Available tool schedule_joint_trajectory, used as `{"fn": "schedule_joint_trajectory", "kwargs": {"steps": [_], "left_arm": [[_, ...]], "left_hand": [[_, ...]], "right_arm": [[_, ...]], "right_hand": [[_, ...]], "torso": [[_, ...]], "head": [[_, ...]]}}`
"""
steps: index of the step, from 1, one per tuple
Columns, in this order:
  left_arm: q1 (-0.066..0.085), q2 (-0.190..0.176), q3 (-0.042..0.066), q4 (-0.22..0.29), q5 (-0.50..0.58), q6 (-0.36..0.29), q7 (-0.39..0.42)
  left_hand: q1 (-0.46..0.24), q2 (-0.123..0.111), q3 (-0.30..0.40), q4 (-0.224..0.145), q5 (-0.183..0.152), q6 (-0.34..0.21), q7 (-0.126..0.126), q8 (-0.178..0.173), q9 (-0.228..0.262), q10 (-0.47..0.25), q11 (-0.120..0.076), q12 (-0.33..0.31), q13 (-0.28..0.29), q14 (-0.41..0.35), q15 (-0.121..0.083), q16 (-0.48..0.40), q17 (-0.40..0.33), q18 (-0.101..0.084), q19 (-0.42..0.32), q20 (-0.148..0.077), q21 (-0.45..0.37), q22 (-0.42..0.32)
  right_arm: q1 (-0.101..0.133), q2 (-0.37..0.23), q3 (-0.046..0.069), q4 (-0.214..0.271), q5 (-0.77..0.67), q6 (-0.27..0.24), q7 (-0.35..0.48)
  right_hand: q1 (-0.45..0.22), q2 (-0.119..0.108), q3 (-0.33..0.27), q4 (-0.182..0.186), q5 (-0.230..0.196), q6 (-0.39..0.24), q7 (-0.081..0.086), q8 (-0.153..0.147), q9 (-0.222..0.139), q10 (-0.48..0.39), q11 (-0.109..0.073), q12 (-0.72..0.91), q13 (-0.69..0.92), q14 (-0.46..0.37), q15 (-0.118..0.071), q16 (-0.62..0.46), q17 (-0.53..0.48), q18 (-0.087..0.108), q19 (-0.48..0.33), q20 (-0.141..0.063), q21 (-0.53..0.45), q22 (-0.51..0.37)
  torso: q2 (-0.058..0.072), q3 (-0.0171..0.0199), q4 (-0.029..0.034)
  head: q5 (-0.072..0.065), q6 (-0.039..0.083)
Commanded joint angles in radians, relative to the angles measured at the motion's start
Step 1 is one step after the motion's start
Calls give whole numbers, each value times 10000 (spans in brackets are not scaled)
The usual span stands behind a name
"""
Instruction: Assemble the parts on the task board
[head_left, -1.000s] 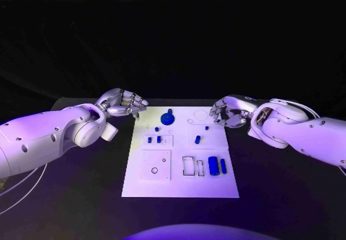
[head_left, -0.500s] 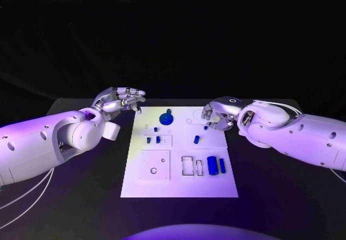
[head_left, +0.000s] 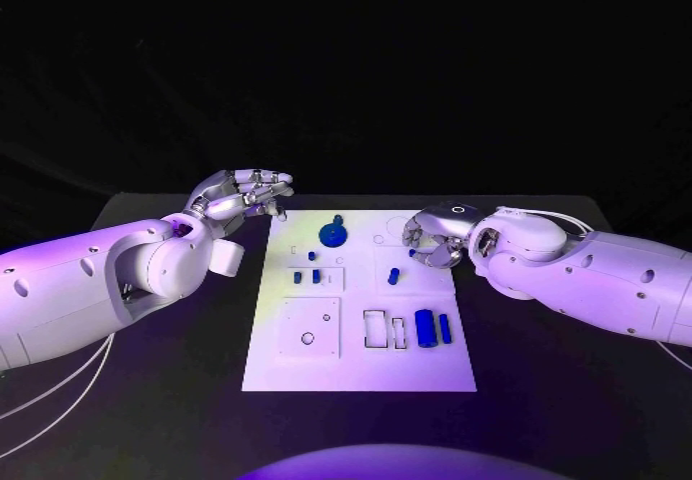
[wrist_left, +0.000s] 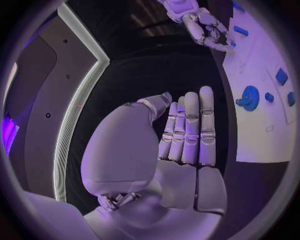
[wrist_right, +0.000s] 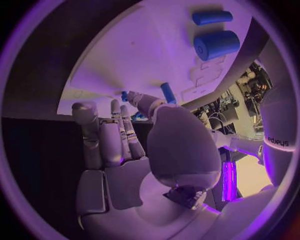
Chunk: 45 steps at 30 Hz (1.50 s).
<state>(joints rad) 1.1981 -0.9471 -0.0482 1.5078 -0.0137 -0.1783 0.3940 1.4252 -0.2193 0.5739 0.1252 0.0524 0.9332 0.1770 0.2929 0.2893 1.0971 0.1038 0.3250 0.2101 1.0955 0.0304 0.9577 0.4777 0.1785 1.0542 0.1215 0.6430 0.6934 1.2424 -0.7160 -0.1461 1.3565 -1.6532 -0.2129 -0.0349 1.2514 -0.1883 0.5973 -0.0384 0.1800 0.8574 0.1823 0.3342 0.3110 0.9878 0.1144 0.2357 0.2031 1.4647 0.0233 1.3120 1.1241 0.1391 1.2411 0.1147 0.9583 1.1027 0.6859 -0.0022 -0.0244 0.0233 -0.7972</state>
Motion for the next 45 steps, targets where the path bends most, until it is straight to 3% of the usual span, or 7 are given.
{"fn": "schedule_joint_trajectory", "kwargs": {"steps": [1,10,15,23,30,36,45], "left_arm": [[-4,15,9,38,165,-55,170],[-4,36,9,41,139,-44,132],[-4,39,9,55,108,-30,104],[-3,39,9,71,82,22,52],[-3,29,9,73,39,62,4],[-3,22,9,70,-40,146,-88],[-3,35,9,65,-404,444,-348]], "left_hand": [[-92,48,-70,-12,9,-116,30,47,-16,-123,14,64,7,-4,0,-72,-14,36,-6,-10,-85,-26],[-186,43,-128,15,7,-169,55,54,-33,-176,40,86,12,0,27,-80,-13,33,-5,14,-134,-64],[-194,47,-137,10,7,-193,65,53,-40,-200,48,90,12,-2,32,-83,-13,34,-2,20,-149,-76],[-206,44,-160,-7,7,-247,87,50,-55,-253,67,101,14,-12,46,-93,-14,35,1,32,-182,-102],[-216,41,-177,-16,5,-276,98,51,-63,-284,79,110,16,-24,56,-101,-15,35,1,40,-203,-119],[-245,42,-209,-20,4,-330,119,53,-78,-346,101,125,18,-52,77,-116,-16,33,-4,58,-246,-151],[-289,57,-314,-70,2,-564,220,85,-129,-634,204,199,25,-303,177,-230,-47,24,-106,136,-457,-290]], "right_arm": [[-36,53,-5,-33,-197,458,-99],[-148,192,-8,-137,-152,431,-55],[-232,285,-9,-219,-173,462,-115],[-384,362,-23,-228,-1039,671,-549],[-463,329,-32,-148,-1808,636,-941],[-498,274,-34,-56,-2177,275,-1163],[-520,205,-32,101,-2186,-923,-1059]], "right_hand": [[-33,-14,-42,-9,-46,-17,-14,-30,-4,-24,17,-47,-28,164,73,67,26,-64,20,91,1,46],[42,220,73,-8,-99,360,-194,108,69,406,-143,44,-196,234,-51,275,265,-114,216,20,336,344],[220,455,265,-118,-511,653,-253,224,141,816,-211,127,-309,254,-104,363,337,-147,301,-35,505,516],[812,642,540,-754,-1067,1162,-340,398,254,1503,-375,273,-303,256,-242,412,339,-194,407,-197,859,878],[899,676,556,-923,-1130,1331,-381,421,275,1712,-429,307,-258,273,-293,452,381,-230,483,-248,1081,1081],[952,701,630,-1035,-1103,1311,-353,346,250,1706,-402,243,-255,275,-285,461,376,-247,499,-266,1180,1186],[966,977,1414,-1281,-1126,1702,-469,302,296,2235,-509,180,-145,293,-396,514,383,-321,639,-347,1745,1718]], "torso": [[-7,7,-11],[-8,13,-8],[-5,11,-8],[-15,15,-15],[-16,11,-15],[-13,14,-14],[-21,13,-4]], "head": [[19,-13],[30,-20],[35,-41],[24,-84],[20,-104],[30,-107],[24,-99]]}}
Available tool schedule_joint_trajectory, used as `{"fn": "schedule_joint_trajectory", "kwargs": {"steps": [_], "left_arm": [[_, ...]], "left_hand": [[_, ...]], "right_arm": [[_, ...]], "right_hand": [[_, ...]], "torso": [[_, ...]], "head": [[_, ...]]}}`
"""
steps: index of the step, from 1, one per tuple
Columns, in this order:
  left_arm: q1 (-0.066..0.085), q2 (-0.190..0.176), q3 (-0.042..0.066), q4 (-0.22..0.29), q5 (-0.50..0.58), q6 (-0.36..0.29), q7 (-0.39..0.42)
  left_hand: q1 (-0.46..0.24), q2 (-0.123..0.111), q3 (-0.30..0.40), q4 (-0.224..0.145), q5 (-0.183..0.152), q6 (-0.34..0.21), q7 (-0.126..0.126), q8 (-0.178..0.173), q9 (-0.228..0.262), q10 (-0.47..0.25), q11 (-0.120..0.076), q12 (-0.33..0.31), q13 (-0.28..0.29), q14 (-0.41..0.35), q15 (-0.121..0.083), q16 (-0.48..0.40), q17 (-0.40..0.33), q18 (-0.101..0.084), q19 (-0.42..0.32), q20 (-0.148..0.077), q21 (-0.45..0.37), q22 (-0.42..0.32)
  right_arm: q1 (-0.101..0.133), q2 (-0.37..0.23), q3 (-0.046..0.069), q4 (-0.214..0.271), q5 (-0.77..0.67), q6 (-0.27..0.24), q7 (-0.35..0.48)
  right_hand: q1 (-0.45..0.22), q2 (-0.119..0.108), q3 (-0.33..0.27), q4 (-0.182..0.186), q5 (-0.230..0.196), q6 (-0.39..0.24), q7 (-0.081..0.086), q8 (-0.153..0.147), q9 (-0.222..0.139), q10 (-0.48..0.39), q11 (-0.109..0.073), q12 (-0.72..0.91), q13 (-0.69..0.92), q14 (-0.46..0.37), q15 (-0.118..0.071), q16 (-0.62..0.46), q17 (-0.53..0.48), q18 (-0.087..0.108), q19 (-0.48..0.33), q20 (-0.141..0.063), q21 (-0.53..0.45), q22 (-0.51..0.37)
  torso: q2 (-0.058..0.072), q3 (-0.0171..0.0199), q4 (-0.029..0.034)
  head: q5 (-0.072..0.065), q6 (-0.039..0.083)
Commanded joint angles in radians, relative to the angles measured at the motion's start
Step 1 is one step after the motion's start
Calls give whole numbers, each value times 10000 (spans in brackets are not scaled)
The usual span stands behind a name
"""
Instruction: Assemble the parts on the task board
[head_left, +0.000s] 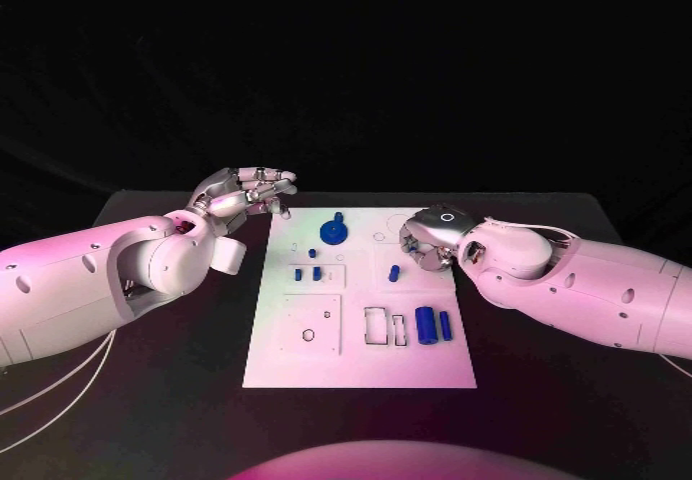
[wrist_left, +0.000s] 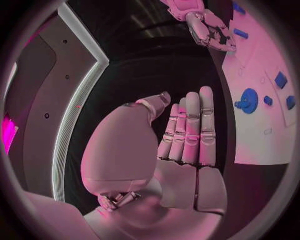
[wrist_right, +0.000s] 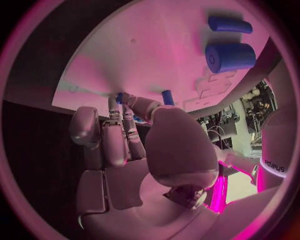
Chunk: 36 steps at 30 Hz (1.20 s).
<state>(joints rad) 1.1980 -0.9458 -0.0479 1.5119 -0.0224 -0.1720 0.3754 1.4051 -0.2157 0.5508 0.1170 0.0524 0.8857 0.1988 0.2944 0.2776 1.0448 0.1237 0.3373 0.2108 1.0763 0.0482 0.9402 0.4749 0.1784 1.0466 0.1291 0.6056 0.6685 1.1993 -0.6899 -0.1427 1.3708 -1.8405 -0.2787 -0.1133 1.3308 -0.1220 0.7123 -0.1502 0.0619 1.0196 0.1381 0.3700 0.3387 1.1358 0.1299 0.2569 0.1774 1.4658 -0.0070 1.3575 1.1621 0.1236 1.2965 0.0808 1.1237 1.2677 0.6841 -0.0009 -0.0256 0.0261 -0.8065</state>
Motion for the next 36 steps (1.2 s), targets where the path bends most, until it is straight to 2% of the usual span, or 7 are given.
{"fn": "schedule_joint_trajectory", "kwargs": {"steps": [1,8,12,20,27,32,36], "left_arm": [[-3,26,6,22,-352,410,-185],[-4,45,5,-1,-467,597,-341],[-5,64,5,-6,-516,711,-417],[-15,87,5,-28,-546,793,-476],[-20,101,4,-55,-551,830,-490],[-22,108,4,-86,-551,833,-483],[-22,127,4,-106,-547,823,-443]], "left_hand": [[-90,25,-93,8,4,-108,8,79,-14,-129,11,91,20,-133,6,-64,-24,26,-39,67,-103,-54],[6,107,-57,-64,11,-155,17,125,-20,-194,18,148,28,-185,8,-87,-37,37,-43,74,-146,-86],[-6,102,-68,-65,8,-176,28,131,-24,-220,29,157,27,-199,17,-94,-41,35,-46,79,-155,-92],[-28,92,-91,-71,8,-221,44,144,-33,-272,46,181,27,-230,34,-107,-50,31,-58,91,-181,-109],[-42,93,-101,-70,8,-247,52,152,-38,-301,55,193,27,-245,42,-114,-54,30,-65,98,-197,-119],[-42,93,-101,-70,8,-247,52,152,-38,-301,55,193,27,-245,42,-114,-54,30,-65,98,-197,-119],[-51,93,-108,-69,9,-266,58,157,-42,-322,61,203,27,-255,48,-119,-58,30,-69,103,-209,-127]], "right_arm": [[-90,-65,-64,-21,-288,-377,-251],[-83,-133,-49,36,-181,-978,-176],[-64,-206,-23,89,-48,-1385,-91],[44,-448,45,416,542,-1810,171],[178,-787,108,926,1259,-1991,393],[217,-950,138,1443,1876,-2017,612],[215,-887,147,1931,2281,-1876,802]], "right_hand": [[172,313,266,-165,55,80,-27,-56,19,757,-665,-32,111,281,-93,60,3,-166,86,-8,92,70],[153,340,480,-212,-43,90,-21,-122,32,807,-664,-151,112,294,-105,102,51,-214,183,-10,336,277],[151,341,493,-215,-65,97,-25,-123,36,818,-666,-158,114,295,-105,105,53,-220,196,-9,365,301],[150,333,507,-226,-72,107,-29,-125,41,832,-670,-167,117,292,-106,100,40,-216,186,-10,360,302],[158,324,526,-244,-67,107,-29,-132,44,833,-671,-184,117,294,-111,107,48,-218,189,-10,375,318],[162,325,539,-252,-59,109,-27,-136,46,835,-670,-194,118,294,-118,111,54,-217,180,-6,367,317],[164,325,554,-260,-53,102,-22,-147,46,827,-665,-214,116,296,-119,119,65,-213,169,-4,359,316]], "torso": [[-2,-3,5],[-11,-10,-6],[-13,-2,5],[-21,-4,-5],[2,-4,-12],[-2,-4,-22],[8,-5,6]], "head": [[2,-2],[-3,28],[18,34],[28,70],[53,86],[146,82],[233,65]]}}
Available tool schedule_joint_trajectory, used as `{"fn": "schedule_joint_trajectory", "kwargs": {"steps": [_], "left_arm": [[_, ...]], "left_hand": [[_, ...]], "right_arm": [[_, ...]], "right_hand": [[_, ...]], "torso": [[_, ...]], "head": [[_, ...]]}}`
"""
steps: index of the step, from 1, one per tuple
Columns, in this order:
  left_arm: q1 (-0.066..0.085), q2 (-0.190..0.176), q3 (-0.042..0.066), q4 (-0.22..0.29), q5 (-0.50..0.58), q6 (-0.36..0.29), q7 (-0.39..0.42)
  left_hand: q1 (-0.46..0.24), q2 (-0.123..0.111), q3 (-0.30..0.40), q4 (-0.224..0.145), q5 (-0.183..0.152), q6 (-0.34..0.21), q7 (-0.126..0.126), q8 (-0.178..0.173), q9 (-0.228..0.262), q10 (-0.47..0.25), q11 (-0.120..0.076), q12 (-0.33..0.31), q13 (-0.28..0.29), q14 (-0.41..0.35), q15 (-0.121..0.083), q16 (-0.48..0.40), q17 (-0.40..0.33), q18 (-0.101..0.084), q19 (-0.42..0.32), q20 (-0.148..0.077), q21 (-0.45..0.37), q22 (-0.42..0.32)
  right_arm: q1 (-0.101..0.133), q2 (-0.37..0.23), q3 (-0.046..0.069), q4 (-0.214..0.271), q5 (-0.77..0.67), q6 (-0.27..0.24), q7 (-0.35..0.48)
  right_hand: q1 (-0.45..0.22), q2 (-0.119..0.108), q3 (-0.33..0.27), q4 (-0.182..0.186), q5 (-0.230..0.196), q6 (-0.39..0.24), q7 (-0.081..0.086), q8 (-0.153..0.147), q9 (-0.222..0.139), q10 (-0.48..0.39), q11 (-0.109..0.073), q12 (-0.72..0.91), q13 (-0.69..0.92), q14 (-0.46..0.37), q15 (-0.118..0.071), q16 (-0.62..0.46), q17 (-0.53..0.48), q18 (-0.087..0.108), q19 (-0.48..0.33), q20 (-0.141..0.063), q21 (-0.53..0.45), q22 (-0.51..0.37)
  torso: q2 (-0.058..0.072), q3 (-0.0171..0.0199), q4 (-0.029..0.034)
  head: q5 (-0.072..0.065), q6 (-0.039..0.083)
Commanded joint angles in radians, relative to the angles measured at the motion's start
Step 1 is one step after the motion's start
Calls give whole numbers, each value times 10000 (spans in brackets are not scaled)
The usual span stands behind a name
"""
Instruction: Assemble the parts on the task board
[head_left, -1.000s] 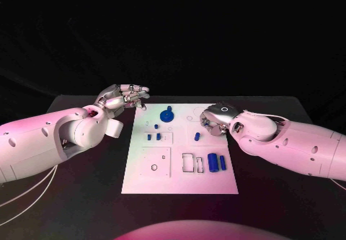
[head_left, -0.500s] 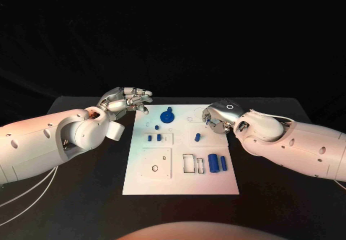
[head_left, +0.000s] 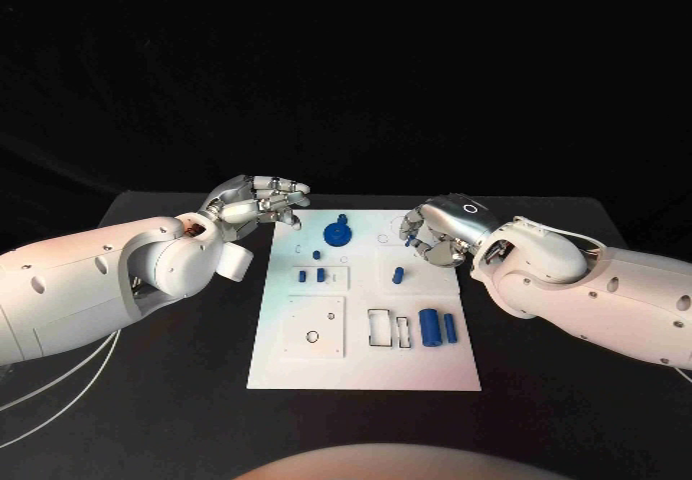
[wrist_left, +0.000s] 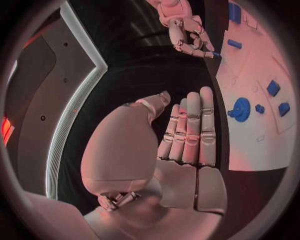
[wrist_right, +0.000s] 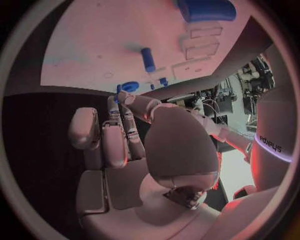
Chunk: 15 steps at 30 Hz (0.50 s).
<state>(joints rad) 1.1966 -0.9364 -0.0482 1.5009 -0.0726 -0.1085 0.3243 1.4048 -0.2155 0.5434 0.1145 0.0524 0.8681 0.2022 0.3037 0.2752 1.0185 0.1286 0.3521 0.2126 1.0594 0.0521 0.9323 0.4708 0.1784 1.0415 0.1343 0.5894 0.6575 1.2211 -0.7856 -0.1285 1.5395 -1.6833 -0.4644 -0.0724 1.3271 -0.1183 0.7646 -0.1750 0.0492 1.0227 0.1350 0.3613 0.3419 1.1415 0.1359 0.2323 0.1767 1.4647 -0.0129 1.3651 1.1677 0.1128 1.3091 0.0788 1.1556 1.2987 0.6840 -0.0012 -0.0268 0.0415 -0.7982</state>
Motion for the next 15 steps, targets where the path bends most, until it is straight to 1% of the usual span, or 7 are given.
{"fn": "schedule_joint_trajectory", "kwargs": {"steps": [1,6,9,12,15], "left_arm": [[-8,39,7,0,-43,182,81],[-8,77,8,-11,-29,193,105],[-8,109,8,-15,-23,235,94],[-7,149,8,-18,-20,244,102],[-7,201,9,-32,-16,236,118]], "left_hand": [[-49,91,-35,-45,8,-89,24,64,-18,-60,12,55,9,-86,8,-40,-16,29,-18,52,-47,-17],[-49,91,-35,-45,8,-89,24,64,-18,-60,12,55,9,-86,8,-40,-16,29,-18,52,-47,-17],[-59,95,-40,-42,8,-99,27,71,-20,-73,16,64,10,-92,12,-42,-18,29,-20,56,-55,-22],[-59,95,-40,-42,8,-99,27,71,-20,-73,16,64,10,-92,12,-42,-18,29,-20,56,-55,-22],[-77,98,-49,-34,7,-112,33,79,-22,-88,22,75,10,-97,18,-44,-21,28,-22,61,-66,-30]], "right_arm": [[-12,119,5,336,758,24,426],[-100,387,1,666,866,274,541],[-179,581,-17,809,870,507,606],[-296,829,-50,893,813,695,682],[-453,1080,-80,902,746,820,734]], "right_hand": [[201,288,32,-13,73,71,10,-62,14,769,-724,29,123,306,-60,40,4,-102,37,16,30,0],[203,294,42,-15,75,68,12,-68,14,766,-721,18,122,303,-59,34,-10,-96,21,17,9,-11],[204,297,46,-16,75,67,13,-71,15,765,-720,14,122,304,-59,37,-5,-90,5,17,-15,-26],[204,303,52,-16,76,66,15,-74,15,766,-719,9,122,298,-58,22,-35,-84,-9,18,-33,-36],[204,303,52,-16,76,66,15,-74,15,766,-719,9,122,298,-58,22,-35,-84,-9,18,-33,-36]], "torso": [[7,-2,24],[1,-21,32],[11,-22,42],[3,-25,19],[2,-18,30]], "head": [[94,-26],[241,-94],[334,-119],[471,-154],[581,-203]]}}
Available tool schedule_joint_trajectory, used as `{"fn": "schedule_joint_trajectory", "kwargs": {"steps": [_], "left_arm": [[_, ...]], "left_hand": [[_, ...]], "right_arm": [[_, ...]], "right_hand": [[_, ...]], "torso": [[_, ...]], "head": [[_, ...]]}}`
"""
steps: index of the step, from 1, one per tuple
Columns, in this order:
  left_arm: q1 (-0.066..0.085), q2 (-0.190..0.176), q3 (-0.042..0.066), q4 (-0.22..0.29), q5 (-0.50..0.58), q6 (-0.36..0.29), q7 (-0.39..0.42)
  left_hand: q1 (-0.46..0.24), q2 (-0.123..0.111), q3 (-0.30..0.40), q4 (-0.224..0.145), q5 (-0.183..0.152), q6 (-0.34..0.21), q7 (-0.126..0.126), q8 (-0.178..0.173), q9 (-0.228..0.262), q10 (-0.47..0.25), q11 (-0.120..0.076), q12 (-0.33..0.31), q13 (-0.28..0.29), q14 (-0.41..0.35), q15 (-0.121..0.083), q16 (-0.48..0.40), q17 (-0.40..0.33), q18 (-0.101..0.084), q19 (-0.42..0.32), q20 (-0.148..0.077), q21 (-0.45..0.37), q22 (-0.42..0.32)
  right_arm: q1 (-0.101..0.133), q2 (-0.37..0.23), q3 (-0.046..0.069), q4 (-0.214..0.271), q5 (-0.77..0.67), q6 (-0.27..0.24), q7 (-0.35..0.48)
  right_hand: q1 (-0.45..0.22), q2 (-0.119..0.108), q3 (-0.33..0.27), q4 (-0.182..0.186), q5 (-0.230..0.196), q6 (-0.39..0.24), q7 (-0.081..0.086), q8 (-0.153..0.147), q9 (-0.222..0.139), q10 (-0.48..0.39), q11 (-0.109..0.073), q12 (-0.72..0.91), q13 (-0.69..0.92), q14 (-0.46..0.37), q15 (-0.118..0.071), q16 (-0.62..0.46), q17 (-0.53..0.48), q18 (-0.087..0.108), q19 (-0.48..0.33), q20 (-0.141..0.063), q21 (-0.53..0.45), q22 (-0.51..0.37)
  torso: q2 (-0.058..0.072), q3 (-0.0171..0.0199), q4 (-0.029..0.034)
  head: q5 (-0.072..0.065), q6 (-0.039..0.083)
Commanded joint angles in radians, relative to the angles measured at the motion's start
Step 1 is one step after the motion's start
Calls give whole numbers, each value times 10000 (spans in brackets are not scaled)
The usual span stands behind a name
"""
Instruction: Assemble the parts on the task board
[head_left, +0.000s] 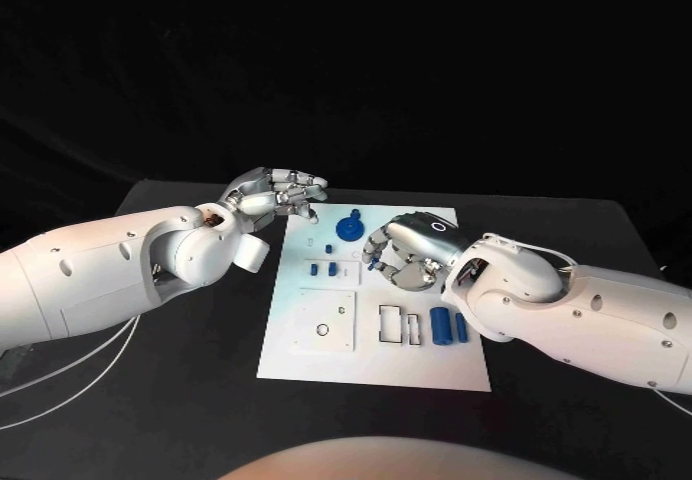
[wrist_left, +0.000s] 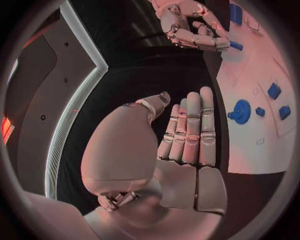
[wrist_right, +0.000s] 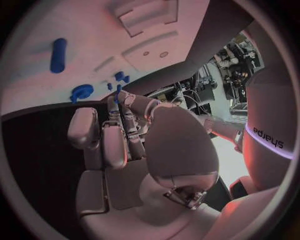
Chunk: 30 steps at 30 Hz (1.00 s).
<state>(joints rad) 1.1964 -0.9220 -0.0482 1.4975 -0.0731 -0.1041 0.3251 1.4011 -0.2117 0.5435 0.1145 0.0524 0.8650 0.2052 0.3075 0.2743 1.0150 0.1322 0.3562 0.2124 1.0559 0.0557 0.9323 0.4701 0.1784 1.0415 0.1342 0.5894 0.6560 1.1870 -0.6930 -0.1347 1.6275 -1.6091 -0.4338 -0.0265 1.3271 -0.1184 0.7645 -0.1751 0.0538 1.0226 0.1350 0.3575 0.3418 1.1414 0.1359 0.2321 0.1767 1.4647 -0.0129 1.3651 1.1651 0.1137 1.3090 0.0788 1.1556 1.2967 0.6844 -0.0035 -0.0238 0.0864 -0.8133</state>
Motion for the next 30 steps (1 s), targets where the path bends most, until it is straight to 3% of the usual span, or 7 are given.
{"fn": "schedule_joint_trajectory", "kwargs": {"steps": [1,11,14,19,30], "left_arm": [[-5,66,9,0,-11,191,110],[-3,194,9,-40,-4,206,90],[-2,207,9,-43,-3,217,80],[-2,226,10,-50,-3,238,79],[-2,249,11,-46,-8,304,53]], "left_hand": [[-40,61,-50,-35,8,-81,4,41,-14,-52,-14,34,12,-62,-17,-44,-13,29,-22,61,-66,-16],[-40,61,-50,-35,8,-81,4,41,-14,-52,-14,34,12,-62,-17,-44,-13,29,-22,61,-66,-16],[-40,61,-50,-35,8,-81,4,41,-14,-52,-14,34,12,-62,-17,-44,-13,29,-22,61,-66,-16],[-45,73,-52,-33,9,-86,6,55,-14,-59,-13,51,15,-65,-15,-44,-15,30,-22,65,-76,-23],[-33,85,-47,-44,9,-94,10,66,-16,-71,-12,64,16,-63,-16,-41,-16,34,-17,66,-82,-29]], "right_arm": [[-137,191,-23,16,-4,535,281],[-672,833,-103,-335,-264,800,201],[-784,965,-116,-483,-332,761,20],[-933,1140,-125,-604,-439,842,-181],[-1123,1390,-135,-816,-844,605,-515]], "right_hand": [[205,309,59,-17,33,65,16,-38,17,767,-718,6,122,300,-58,29,2,-93,-9,18,-33,-14],[205,318,75,-22,45,56,22,-50,17,764,-713,-11,122,301,-55,36,13,-94,-8,20,-22,-2],[200,320,77,-21,46,53,26,-55,17,764,-710,-17,122,303,-54,41,21,-107,23,21,29,33],[196,321,78,-19,46,52,29,-57,18,764,-709,-20,122,305,-52,46,29,-109,29,22,40,41],[185,318,82,-21,52,47,34,-65,19,762,-705,-32,123,309,-49,57,47,-113,41,25,60,58]], "torso": [[-3,3,-1],[-4,4,-25],[-3,3,-15],[8,15,-13],[11,9,-10]], "head": [[145,-57],[419,-152],[467,-206],[672,-350],[748,-465]]}}
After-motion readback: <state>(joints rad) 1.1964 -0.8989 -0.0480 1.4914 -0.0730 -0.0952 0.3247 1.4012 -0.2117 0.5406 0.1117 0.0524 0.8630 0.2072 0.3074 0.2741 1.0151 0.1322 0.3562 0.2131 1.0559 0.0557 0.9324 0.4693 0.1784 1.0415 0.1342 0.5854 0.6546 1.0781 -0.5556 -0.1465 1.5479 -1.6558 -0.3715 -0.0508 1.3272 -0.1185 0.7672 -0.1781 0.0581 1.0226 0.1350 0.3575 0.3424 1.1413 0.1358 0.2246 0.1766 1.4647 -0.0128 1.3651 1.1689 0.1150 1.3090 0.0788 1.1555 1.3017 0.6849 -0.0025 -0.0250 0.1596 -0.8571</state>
